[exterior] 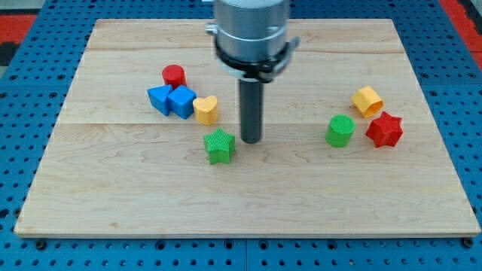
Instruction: Slightly touch the red star
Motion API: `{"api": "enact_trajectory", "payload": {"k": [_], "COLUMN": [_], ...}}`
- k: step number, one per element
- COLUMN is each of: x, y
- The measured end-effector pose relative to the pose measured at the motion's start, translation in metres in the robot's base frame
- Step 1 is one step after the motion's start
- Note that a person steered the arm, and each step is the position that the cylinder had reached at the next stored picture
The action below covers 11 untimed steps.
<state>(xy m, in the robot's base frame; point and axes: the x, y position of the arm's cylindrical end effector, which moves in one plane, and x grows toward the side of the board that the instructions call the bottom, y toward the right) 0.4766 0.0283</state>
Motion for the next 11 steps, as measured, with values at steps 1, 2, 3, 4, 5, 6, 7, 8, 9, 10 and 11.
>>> {"api": "enact_trajectory", "payload": {"k": [1, 2, 3, 4, 5, 6, 7, 8, 9, 10, 11], "x": [0.024, 0.030, 0.030, 0.032, 0.049, 0.037, -0.004, -0.036, -0.045, -0.046, -0.046], "y": [0.032, 0.087, 0.094, 0.109, 0.182, 0.276, 0.296, 0.296, 0.283, 0.247, 0.220]}}
